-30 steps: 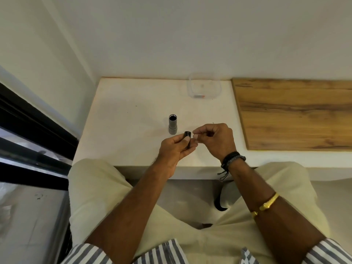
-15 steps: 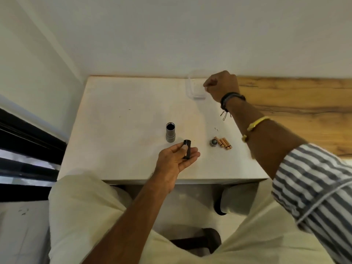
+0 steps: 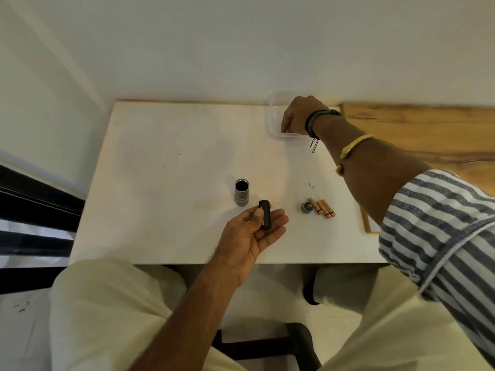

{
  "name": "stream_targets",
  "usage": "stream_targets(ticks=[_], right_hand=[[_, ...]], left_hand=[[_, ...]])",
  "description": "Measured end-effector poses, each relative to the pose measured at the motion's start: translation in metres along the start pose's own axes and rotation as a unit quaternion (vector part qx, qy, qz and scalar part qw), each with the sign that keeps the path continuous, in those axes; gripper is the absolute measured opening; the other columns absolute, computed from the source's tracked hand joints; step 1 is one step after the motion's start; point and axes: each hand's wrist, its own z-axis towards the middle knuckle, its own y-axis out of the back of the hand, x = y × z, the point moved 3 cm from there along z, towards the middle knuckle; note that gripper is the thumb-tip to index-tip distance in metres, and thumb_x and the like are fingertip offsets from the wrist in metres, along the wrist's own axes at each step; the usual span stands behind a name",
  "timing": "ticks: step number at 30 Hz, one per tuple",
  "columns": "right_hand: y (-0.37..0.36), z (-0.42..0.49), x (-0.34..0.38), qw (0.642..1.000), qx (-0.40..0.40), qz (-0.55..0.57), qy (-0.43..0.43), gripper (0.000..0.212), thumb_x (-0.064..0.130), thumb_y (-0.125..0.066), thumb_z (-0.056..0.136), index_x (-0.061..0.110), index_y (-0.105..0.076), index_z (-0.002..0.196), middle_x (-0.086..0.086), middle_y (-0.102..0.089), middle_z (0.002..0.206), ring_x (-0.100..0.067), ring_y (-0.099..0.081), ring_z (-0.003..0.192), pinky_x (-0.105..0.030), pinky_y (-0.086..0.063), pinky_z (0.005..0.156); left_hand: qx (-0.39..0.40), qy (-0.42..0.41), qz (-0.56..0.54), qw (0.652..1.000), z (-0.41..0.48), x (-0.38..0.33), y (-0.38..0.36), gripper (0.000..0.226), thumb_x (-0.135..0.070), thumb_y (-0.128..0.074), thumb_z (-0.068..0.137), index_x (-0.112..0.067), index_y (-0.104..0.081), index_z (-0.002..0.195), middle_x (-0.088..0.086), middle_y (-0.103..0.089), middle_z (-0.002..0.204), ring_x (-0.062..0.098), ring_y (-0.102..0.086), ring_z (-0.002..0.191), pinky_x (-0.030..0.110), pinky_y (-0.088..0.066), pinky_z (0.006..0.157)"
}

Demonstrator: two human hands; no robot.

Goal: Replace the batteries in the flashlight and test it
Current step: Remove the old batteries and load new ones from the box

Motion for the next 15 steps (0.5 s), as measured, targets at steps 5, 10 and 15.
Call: stream_targets(ticks=[5,10,15], right_hand=[[0.003,-0.008,-0.003,0.998,-0.037,0.049,-0.014,0.020,0.012,-0.070,0.087,0.030,-0.074,0.097,-0.005,-0.069,0.120,-0.028,-0.065,0.108,-0.034,-0.054,0.091],[0.017,-0.036,-0.003,0.983,-0.112,0.143,-0.020,0.034,0.006,-0.057,0.091,0.029,-0.075,0.109,-0.003,-0.073,0.111,-0.022,-0.066,0.097,-0.024,-0.047,0.076],[0.020,-0.096,0.005,0.946,-0.138,0.291,-0.024,0.021,0.016,-0.065,0.093,0.026,-0.074,0.109,-0.003,-0.075,0.091,-0.017,-0.070,0.079,-0.032,-0.061,0.071]], left_hand=[[0.008,0.013,0.005,1.000,-0.003,0.001,-0.003,0.032,-0.012,-0.042,0.105,0.003,-0.047,0.132,0.028,-0.066,0.121,0.039,-0.067,0.110,0.044,-0.059,0.088],[0.006,-0.004,0.045,0.999,-0.007,-0.002,-0.003,0.033,-0.010,-0.044,0.104,0.007,-0.048,0.133,0.024,-0.068,0.121,0.034,-0.067,0.112,0.037,-0.059,0.087],[-0.007,-0.008,0.016,1.000,-0.014,-0.003,-0.004,0.032,-0.004,-0.042,0.104,0.009,-0.045,0.133,0.028,-0.066,0.121,0.039,-0.067,0.110,0.041,-0.059,0.087]])
